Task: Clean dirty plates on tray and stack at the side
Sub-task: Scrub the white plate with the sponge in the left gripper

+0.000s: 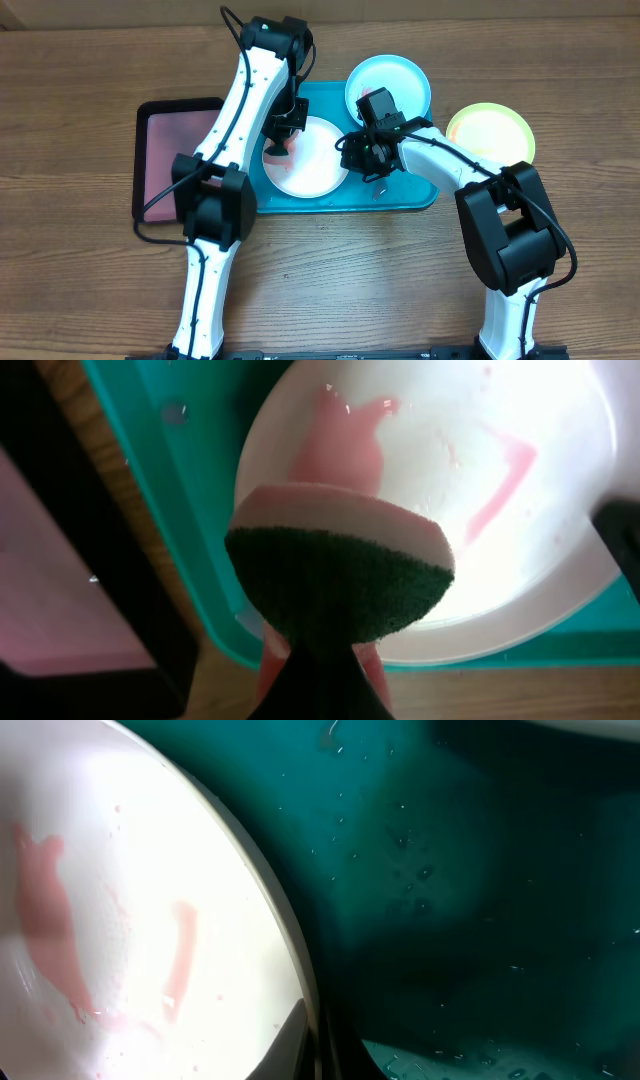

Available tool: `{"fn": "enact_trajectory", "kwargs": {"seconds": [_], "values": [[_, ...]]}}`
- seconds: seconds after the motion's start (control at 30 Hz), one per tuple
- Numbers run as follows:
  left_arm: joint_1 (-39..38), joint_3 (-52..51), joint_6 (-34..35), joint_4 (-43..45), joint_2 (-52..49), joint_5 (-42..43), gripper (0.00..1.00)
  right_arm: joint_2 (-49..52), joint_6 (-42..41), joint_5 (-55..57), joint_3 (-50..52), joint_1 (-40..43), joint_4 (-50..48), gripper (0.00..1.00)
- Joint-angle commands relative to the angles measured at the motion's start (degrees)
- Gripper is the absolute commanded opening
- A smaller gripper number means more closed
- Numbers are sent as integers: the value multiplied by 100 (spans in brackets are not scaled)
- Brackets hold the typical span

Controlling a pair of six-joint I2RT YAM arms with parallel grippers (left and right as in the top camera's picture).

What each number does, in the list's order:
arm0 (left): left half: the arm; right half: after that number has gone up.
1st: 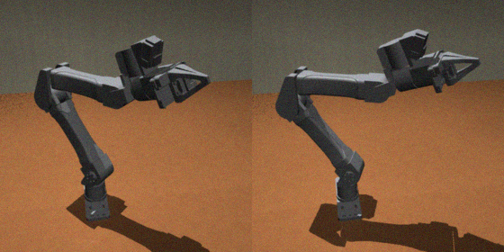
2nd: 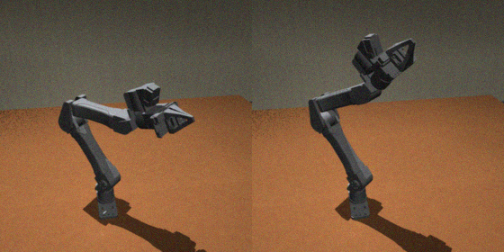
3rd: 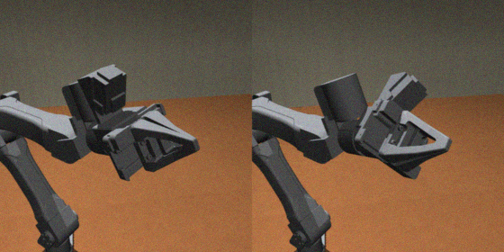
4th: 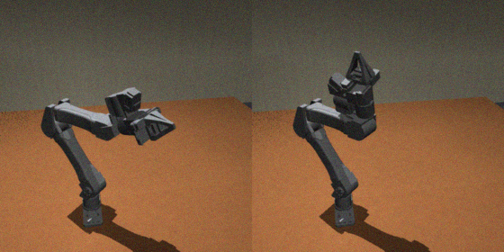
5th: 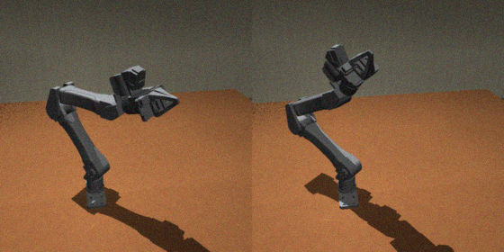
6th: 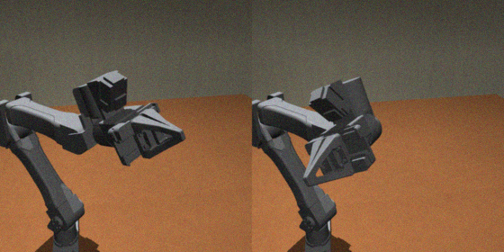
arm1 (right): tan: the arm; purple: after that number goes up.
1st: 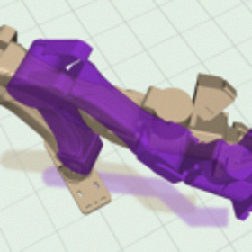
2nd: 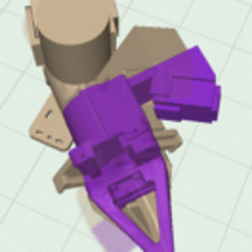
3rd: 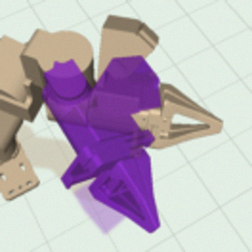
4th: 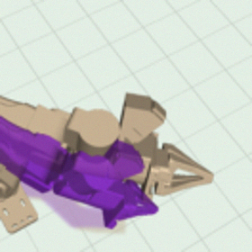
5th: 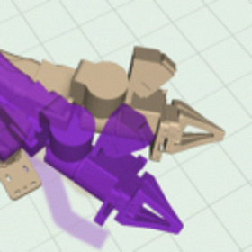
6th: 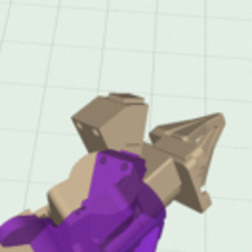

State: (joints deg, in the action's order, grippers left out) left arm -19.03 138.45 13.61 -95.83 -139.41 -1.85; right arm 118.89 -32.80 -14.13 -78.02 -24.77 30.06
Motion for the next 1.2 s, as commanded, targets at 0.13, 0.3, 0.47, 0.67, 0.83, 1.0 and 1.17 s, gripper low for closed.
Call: {"fn": "enact_trajectory", "kwargs": {"seconds": [0.13, 0.3, 0.47, 0.67, 0.83, 1.0, 1.17], "values": [[-105, -1464, 295, 916, 1193, -125, 4, 87, 26, 98, -118, 44, 26, 4], [-136, -3163, 319, 2017, 2166, -107, 5, 87, 22, 92, -118, 44, 17, 4], [-136, -4782, 251, 3689, 2979, -70, 4, 87, 20, 28, -118, 44, -7, 4], [-175, -5737, -120, 5512, 2900, -63, 4, 87, 15, -59, -118, 42, -48, 4], [-177, -5960, -116, 5836, 2479, -120, 4, 87, 20, -57, -118, 42, -42, 4], [-188, -5960, -94, 5683, 2229, 114, 4, 87, 22, -59, -118, 42, -66, 4], [-254, -5849, -439, 5744, 2232, 1270, 4, 87, 24, -144, -118, 42, -96, 4]]}}
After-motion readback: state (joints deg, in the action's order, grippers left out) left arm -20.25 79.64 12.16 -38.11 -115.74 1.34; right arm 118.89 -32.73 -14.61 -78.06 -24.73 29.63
